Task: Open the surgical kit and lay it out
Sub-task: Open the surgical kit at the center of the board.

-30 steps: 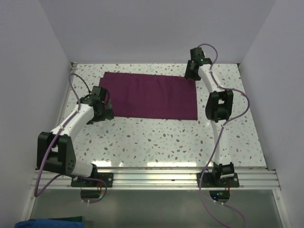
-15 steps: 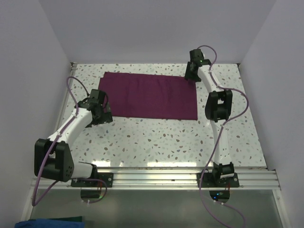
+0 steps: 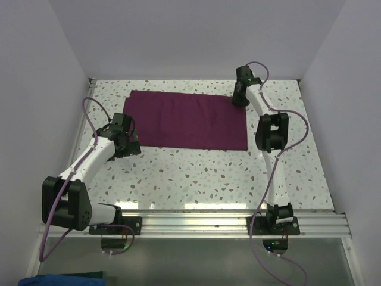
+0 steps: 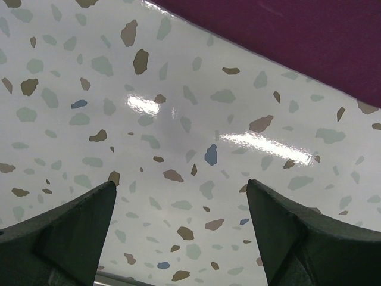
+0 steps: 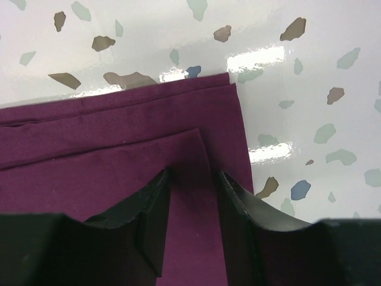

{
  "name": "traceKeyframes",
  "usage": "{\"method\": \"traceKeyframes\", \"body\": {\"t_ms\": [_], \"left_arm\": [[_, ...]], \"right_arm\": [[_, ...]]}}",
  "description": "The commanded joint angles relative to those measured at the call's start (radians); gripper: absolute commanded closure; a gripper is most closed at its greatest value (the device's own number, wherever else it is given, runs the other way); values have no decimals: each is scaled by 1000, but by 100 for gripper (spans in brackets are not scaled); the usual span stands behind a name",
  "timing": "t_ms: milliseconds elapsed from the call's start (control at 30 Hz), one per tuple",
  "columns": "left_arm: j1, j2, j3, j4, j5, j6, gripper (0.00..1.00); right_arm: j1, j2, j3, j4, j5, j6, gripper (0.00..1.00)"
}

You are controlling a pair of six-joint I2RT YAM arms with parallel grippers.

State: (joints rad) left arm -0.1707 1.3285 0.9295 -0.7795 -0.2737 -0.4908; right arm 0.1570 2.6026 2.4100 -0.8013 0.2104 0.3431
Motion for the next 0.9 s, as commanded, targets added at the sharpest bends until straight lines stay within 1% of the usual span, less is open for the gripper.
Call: {"method": "traceKeyframes", "body": {"t_ms": [0, 133, 167, 267, 367, 433, 467, 500, 667, 867], "left_arm": [[-1, -14, -11, 0, -4, -20, 5], [-1, -12, -17, 3, -5, -22, 5], [-1, -12, -17, 3, -5, -23, 5], [-1, -12, -17, 3, -9, -26, 5], [-1, -15, -18, 2, -10, -26, 5], [-1, -20, -18, 2, -12, -26, 5], [-1, -20, -20, 2, -12, -26, 5], [-1, -22, -20, 2, -12, -26, 5], [-1, -26, -20, 2, -10, -25, 5], [-1, -32, 15, -12, -25, -23, 5]], "right_arm": [[-2, -3, 6, 14, -6, -6, 61], [-2, -1, 24, 13, -6, -6, 67], [-2, -1, 26, 14, -9, -6, 72], [-2, -1, 29, 14, -11, -6, 79], [-1, -1, 31, 11, -12, -4, 90], [-2, 1, 32, 13, -12, -6, 92], [-1, -1, 31, 11, -13, -6, 97], [-1, -1, 32, 11, -13, -6, 100], [-2, -6, 29, 8, -16, -10, 100], [1, -76, 12, 22, -48, -10, 100]]}}
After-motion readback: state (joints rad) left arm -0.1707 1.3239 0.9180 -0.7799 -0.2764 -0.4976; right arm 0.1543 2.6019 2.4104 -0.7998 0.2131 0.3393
